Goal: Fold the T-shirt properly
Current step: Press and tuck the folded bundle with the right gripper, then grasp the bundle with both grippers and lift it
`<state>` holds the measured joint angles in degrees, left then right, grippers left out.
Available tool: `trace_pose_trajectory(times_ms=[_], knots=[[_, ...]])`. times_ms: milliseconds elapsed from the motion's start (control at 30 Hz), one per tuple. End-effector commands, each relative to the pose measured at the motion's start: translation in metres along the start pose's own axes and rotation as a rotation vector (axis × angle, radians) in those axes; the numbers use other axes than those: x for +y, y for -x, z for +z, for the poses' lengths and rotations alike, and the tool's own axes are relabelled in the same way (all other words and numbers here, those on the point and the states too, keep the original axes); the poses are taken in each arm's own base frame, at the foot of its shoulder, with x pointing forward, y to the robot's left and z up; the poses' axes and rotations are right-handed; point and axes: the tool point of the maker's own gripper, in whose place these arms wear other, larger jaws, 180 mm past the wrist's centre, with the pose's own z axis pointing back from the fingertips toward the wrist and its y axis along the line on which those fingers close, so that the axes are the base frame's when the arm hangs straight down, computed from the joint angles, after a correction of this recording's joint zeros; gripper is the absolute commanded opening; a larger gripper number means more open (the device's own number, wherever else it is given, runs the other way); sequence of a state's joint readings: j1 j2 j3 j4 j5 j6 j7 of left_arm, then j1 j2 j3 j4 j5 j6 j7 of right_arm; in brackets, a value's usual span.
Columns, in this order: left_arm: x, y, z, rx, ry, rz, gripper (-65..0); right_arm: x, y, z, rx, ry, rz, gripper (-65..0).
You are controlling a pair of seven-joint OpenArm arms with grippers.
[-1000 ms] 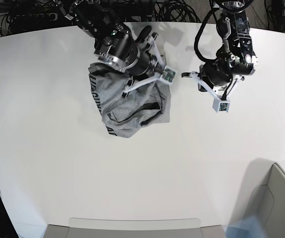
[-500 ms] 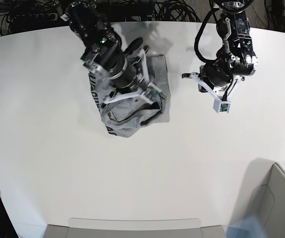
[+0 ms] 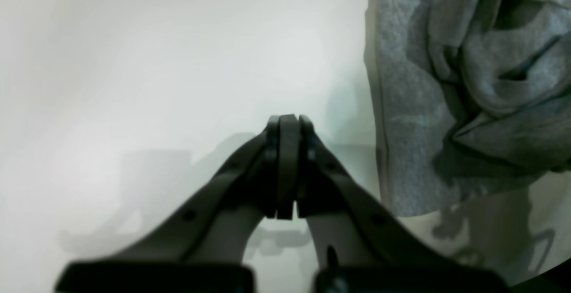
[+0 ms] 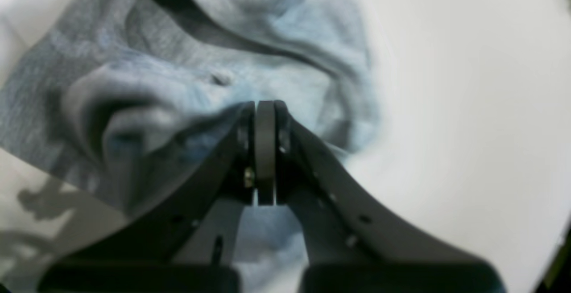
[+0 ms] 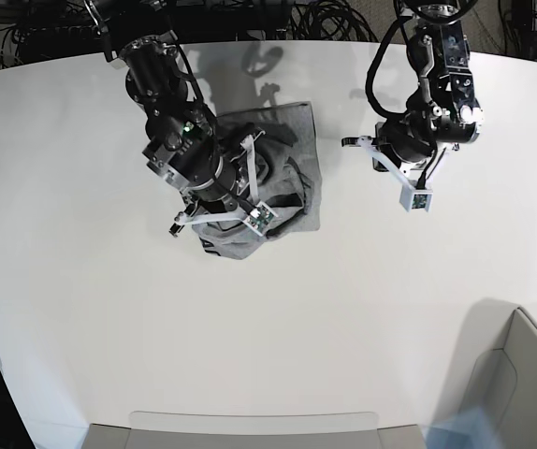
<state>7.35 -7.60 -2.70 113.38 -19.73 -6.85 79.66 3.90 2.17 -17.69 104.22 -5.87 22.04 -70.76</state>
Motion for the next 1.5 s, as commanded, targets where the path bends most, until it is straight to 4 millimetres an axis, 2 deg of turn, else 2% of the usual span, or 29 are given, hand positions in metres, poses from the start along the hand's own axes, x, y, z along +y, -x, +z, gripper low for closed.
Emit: trace_pose_trajectory(times_ms=[0, 100, 267, 333, 467, 533, 633, 733, 800, 900, 1000, 1033, 1200, 1367, 1467], knots=[[0.0, -0.007, 0.004, -0.021, 0.004, 0.002, -65.0, 0.0, -0.008, -0.004, -0.022, -0.008, 0.002, -65.0], [0.0, -0.007, 0.004, -0.019, 0.004, 0.002, -65.0, 0.026, -0.011, -0.01, -0.023, -0.072, 0.036, -65.0], [0.0, -0.007, 0.004, -0.019, 0.002, 0.002, -65.0, 0.095, -0.019, 0.024, -0.119, -0.171, 0.21, -65.0], [0.0, -0.007, 0.004, -0.019, 0.002, 0.002, -65.0, 0.118, -0.009, 0.024, -0.102, -0.219, 0.301, -65.0], [0.001, -0.007, 0.004, -0.02, 0.001, 0.003, -65.0, 0.132, 0.019, 0.004, 0.003, -0.269, 0.33, -65.0], [0.0, -0.008, 0.004, -0.021, 0.001, 0.003, -65.0, 0.134, 0.02, 0.005, -0.001, -0.272, 0.329, -65.0], [0.001, -0.008, 0.004, -0.021, 0.0, 0.002, -65.0, 0.126, 0.001, 0.018, -0.073, -0.241, 0.32, -65.0], [-0.001, -0.014, 0.004, -0.034, 0.004, -0.004, -65.0, 0.098, -0.028, 0.036, -0.182, -0.163, 0.252, -65.0], [-0.002, -0.018, 0.005, -0.044, 0.006, -0.007, -65.0, 0.068, -0.044, 0.039, -0.228, -0.096, 0.183, -65.0], [-0.003, -0.018, 0.005, -0.043, 0.008, -0.008, -65.0, 0.028, -0.047, 0.024, -0.185, -0.026, 0.131, -65.0], [-0.003, -0.017, 0.005, -0.042, 0.008, -0.008, -65.0, 0.009, -0.044, 0.0, -0.11, -0.013, 0.141, -65.0], [-0.003, -0.017, 0.005, -0.042, 0.008, -0.008, -65.0, 0.005, -0.041, -0.01, -0.081, -0.019, 0.143, -65.0], [-0.002, -0.017, 0.005, -0.04, 0.008, -0.007, -65.0, -0.005, -0.054, -0.039, -0.024, -0.041, 0.133, -65.0], [-0.001, -0.016, 0.005, -0.04, 0.004, -0.002, -65.0, 0.006, -0.081, -0.06, -0.084, -0.099, 0.118, -65.0], [0.0, -0.016, 0.005, -0.04, 0.002, -0.003, -65.0, 0.01, -0.089, -0.076, -0.077, -0.131, 0.105, -65.0]])
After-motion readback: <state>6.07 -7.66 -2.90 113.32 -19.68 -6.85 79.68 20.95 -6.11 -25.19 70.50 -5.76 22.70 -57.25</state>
